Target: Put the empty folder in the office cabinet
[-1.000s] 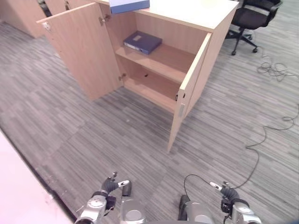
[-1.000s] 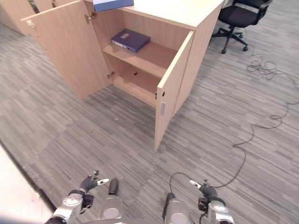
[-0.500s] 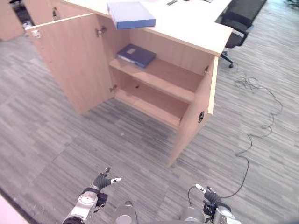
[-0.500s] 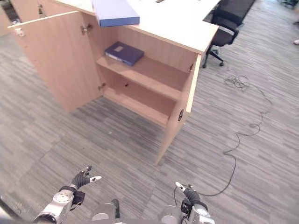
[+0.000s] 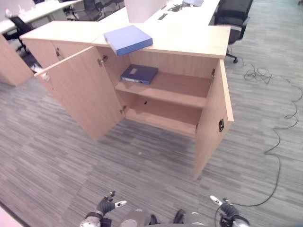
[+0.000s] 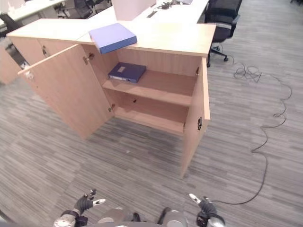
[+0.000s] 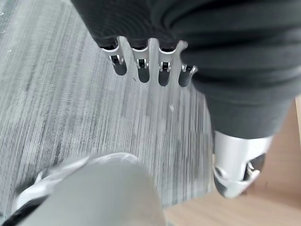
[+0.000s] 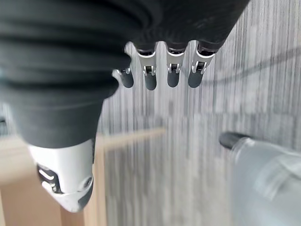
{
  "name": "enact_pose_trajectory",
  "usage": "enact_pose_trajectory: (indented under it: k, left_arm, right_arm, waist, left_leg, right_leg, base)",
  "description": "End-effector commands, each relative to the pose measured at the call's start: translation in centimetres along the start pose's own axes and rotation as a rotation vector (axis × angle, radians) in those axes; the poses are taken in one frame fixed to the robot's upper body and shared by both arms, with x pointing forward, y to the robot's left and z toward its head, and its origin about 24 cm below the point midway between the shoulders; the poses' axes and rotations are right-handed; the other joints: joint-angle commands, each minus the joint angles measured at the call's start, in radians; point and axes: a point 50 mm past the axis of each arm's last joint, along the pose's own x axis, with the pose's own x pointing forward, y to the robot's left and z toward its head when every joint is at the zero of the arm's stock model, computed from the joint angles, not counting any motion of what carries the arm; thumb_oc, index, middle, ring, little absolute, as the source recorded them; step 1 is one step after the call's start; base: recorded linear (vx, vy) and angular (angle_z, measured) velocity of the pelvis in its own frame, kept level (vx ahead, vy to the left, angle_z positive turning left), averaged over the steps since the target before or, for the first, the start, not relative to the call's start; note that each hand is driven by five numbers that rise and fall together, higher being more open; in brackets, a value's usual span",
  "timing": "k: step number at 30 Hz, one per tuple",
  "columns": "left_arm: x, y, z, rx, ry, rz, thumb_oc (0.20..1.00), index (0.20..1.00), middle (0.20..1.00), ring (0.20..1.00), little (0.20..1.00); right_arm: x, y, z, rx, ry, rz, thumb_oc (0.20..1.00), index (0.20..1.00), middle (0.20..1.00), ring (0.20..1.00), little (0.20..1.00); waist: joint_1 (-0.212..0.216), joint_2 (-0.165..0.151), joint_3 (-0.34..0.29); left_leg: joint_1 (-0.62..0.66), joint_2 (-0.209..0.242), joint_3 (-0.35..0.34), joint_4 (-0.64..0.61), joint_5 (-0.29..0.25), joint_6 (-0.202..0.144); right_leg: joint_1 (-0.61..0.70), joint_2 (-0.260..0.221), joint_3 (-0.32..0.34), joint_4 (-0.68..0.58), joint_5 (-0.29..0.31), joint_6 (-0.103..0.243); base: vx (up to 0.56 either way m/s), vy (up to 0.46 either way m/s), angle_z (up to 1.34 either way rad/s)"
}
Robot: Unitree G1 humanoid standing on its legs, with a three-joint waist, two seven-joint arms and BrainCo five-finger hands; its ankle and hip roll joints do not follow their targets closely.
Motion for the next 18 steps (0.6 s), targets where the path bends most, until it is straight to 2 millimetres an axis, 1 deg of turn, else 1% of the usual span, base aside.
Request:
enact_pose_trajectory:
  k: [1,2,3,4,5,6,7,9,11,12,14,15,16,17,18]
  left_arm:
    - [0.9,0.9,4.9,-0.035,-0.191,0.036,1.0,1.0,1.0,1.0,1.0]
    - [0.9,1.1,5.0,-0.034,-0.191,0.044,1.0,1.0,1.0,1.0,1.0]
    - [0.9,1.1,5.0,-0.034,-0.191,0.044,1.0,1.0,1.0,1.0,1.0]
    - [1.0,1.0,5.2,-0.04,-0.196,0.05,1.0,1.0,1.0,1.0,1.0]
    - [1.1,1.0,5.3,-0.035,-0.196,0.055,1.0,1.0,1.0,1.0,1.0]
    - [1.2,1.1,5.5,-0.029,-0.196,0.058,1.0,1.0,1.0,1.0,1.0]
    - [1.3,1.4,5.7,-0.023,-0.2,0.069,1.0,1.0,1.0,1.0,1.0]
    - [1.3,1.6,5.6,-0.025,-0.196,0.081,1.0,1.0,1.0,1.0,1.0]
    - [1.4,1.8,5.6,-0.024,-0.192,0.087,1.0,1.0,1.0,1.0,1.0]
    - [1.4,1.9,5.6,-0.024,-0.193,0.087,1.0,1.0,1.0,1.0,1.0]
    - [1.5,1.9,5.5,-0.019,-0.183,0.086,1.0,1.0,1.0,1.0,1.0]
    - [1.5,2.0,5.4,-0.003,-0.181,0.081,1.0,1.0,1.0,1.0,1.0]
    - [1.5,2.1,5.4,0.01,-0.179,0.078,1.0,1.0,1.0,1.0,1.0]
    - [1.5,2.2,5.8,0.027,-0.188,0.072,1.0,1.0,1.0,1.0,1.0]
    - [1.5,2.3,6.1,0.041,-0.195,0.066,1.0,1.0,1.0,1.0,1.0]
  right_arm:
    - [0.5,0.4,2.9,0.05,-0.092,0.007,1.0,1.0,1.0,1.0,1.0]
    - [0.4,0.2,2.8,0.033,-0.092,0.006,1.0,1.0,1.0,1.0,1.0]
    - [0.4,0.2,2.8,0.034,-0.092,0.006,1.0,1.0,1.0,1.0,1.0]
    - [0.4,-0.1,2.9,0.03,-0.096,-0.005,1.0,1.0,1.0,1.0,1.0]
    - [0.4,-0.3,3.0,0.032,-0.099,-0.01,1.0,1.0,1.0,1.0,1.0]
    - [0.5,-0.6,3.2,0.039,-0.099,-0.022,1.0,1.0,1.0,1.0,1.0]
    - [0.5,-0.5,3.0,0.052,-0.096,-0.021,1.0,1.0,1.0,1.0,1.0]
    - [0.5,-0.3,3.1,0.056,-0.099,-0.017,1.0,1.0,1.0,1.0,1.0]
    - [0.6,-0.3,3.1,0.065,-0.094,-0.021,1.0,1.0,1.0,1.0,1.0]
    - [0.6,-0.3,3.1,0.066,-0.095,-0.02,1.0,1.0,1.0,1.0,1.0]
    - [0.6,-0.1,2.9,0.075,-0.084,-0.014,1.0,1.0,1.0,1.0,1.0]
    - [0.6,0.1,2.6,0.093,-0.077,-0.009,1.0,1.0,1.0,1.0,1.0]
    - [0.5,0.3,2.4,0.111,-0.073,-0.009,1.0,1.0,1.0,1.0,1.0]
    - [0.5,0.5,1.9,0.127,-0.056,-0.004,1.0,1.0,1.0,1.0,1.0]
    - [0.4,0.7,1.7,0.139,-0.057,-0.002,1.0,1.0,1.0,1.0,1.0]
  waist:
    - [0.008,-0.03,0.065]
    - [0.01,-0.017,0.06]
    - [0.011,-0.018,0.06]
    - [0.014,0.004,0.061]
    - [0.015,0.011,0.063]
    - [0.016,0.02,0.067]
    - [0.028,0.016,0.068]
    - [0.04,0.011,0.062]
    - [0.044,0.008,0.059]
    - [0.045,0.006,0.059]
    - [0.047,0.004,0.049]
    - [0.054,-0.011,0.038]
    - [0.053,-0.022,0.035]
    - [0.053,-0.031,0.033]
    - [0.055,-0.048,0.031]
  left_leg:
    - [0.094,0.132,0.017,-0.275,0.177,-0.014]
    - [0.113,0.175,-0.015,-0.416,0.212,-0.011]
    - [0.115,0.174,-0.013,-0.418,0.213,-0.011]
    - [0.13,0.212,-0.07,-0.541,0.271,-0.02]
    - [0.129,0.228,-0.103,-0.58,0.298,-0.027]
    - [0.11,0.26,-0.159,-0.622,0.337,-0.037]
    - [0.074,0.299,-0.272,-0.657,0.36,-0.049]
    - [0.058,0.313,-0.339,-0.675,0.372,-0.067]
    - [0.039,0.321,-0.361,-0.672,0.378,-0.081]
    - [0.037,0.319,-0.361,-0.671,0.377,-0.081]
    - [0.035,0.318,-0.341,-0.667,0.354,-0.09]
    - [0.014,0.291,-0.352,-0.636,0.327,-0.09]
    - [0.006,0.274,-0.347,-0.608,0.311,-0.094]
    - [0.002,0.252,-0.336,-0.582,0.293,-0.09]
    - [-0.009,0.227,-0.322,-0.56,0.278,-0.088]
  right_leg:
    - [0.035,-0.121,0.054,-0.038,0.004,0.181]
    - [0.027,-0.123,0.086,-0.018,-0.005,0.203]
    - [0.027,-0.123,0.087,-0.017,-0.006,0.203]
    - [0.014,-0.116,0.123,0.022,-0.025,0.215]
    - [0.008,-0.114,0.142,0.041,-0.037,0.222]
    - [0.001,-0.117,0.178,0.088,-0.065,0.233]
    - [-0.012,-0.112,0.256,0.164,-0.124,0.247]
    - [-0.024,-0.107,0.301,0.206,-0.158,0.259]
    - [-0.024,-0.116,0.323,0.23,-0.185,0.274]
    - [-0.027,-0.118,0.324,0.235,-0.188,0.274]
    - [-0.027,-0.138,0.335,0.243,-0.192,0.295]
    - [-0.004,-0.157,0.349,0.217,-0.176,0.314]
    - [0.011,-0.174,0.351,0.204,-0.154,0.325]
    - [0.025,-0.19,0.354,0.186,-0.128,0.338]
    - [0.04,-0.213,0.355,0.165,-0.082,0.356]
  base:
    - [0.11,0.302,-0.28]
    - [0.11,0.301,-0.38]
    - [0.19,0.35,-0.45]
    - [0.14,0.288,-0.54]
    - [0.24,0.486,-0.41]
    - [0.37,0.606,-0.29]
    - [0.4,0.605,-0.16]
    - [0.28,0.442,-0.44]
    - [0.13,0.314,-0.61]
    - [0.08,0.302,-0.38]
    - [0.14,0.447,0.0]
    - [0.27,0.601,0.38]
    - [0.29,0.576,0.39]
    - [0.2,0.419,-0.02]
    - [0.19,0.398,0.02]
